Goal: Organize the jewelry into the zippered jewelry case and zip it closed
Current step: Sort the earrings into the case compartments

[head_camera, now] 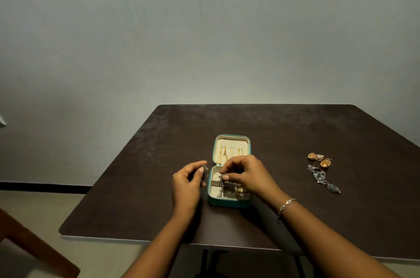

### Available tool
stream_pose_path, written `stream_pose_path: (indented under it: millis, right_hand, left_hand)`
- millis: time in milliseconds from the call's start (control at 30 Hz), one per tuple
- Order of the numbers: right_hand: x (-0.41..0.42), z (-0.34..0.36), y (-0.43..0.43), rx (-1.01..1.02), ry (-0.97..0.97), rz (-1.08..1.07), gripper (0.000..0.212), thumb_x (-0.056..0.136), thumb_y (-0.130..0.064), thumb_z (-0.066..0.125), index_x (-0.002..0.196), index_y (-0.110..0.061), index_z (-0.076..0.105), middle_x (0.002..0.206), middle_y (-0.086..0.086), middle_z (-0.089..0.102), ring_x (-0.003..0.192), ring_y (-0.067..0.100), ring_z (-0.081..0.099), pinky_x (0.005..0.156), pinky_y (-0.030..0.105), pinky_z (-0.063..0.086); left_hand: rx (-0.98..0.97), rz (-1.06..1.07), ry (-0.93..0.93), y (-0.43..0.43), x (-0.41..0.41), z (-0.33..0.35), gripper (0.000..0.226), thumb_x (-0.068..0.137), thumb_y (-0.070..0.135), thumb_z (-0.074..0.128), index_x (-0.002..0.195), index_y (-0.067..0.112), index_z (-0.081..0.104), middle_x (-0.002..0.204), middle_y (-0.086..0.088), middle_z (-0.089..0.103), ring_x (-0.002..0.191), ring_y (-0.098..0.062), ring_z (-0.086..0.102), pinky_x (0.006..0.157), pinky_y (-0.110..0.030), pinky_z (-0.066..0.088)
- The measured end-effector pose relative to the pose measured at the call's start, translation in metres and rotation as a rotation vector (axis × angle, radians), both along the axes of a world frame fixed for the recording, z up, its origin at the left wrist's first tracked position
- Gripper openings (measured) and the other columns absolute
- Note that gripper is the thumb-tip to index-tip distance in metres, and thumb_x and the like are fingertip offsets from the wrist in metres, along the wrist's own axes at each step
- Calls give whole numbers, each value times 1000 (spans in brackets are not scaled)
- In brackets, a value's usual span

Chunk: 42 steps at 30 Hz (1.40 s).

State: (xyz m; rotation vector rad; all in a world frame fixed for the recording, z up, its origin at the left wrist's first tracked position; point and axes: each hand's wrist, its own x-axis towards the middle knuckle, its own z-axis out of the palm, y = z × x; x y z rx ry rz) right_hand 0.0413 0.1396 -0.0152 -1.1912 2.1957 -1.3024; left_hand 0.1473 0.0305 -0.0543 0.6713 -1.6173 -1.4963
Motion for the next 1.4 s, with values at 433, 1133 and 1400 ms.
stream_pose_path:
  millis: [433,1133,1400]
  right_hand:
    - [6,-3,-22,287,254,167,9,75,-9,71,81,-17,72,74,-5,66,68,0,54,69,21,44]
    - [-3,12,-26,-15,204,192,24,79,-11,70,102,-14,67,90,2,69,83,13,65,77,23,52]
    - [-7,11,-24,3,288,201,16,78,2,66,92,-6,70,92,8,72,89,16,67,84,27,52]
  left_hand:
    - [-2,7,37,-1,2,-2,21,86,-4,56,91,11,69,81,1,68,67,2,62,56,-13,50]
    - [-52,-66,84,-5,-2,5,29,80,-8,61,93,19,61,68,-8,65,69,-17,64,68,-33,55]
    - [-63,12,34,-5,-2,4,25,91,1,49,89,24,60,69,-1,64,63,-12,61,51,-24,50]
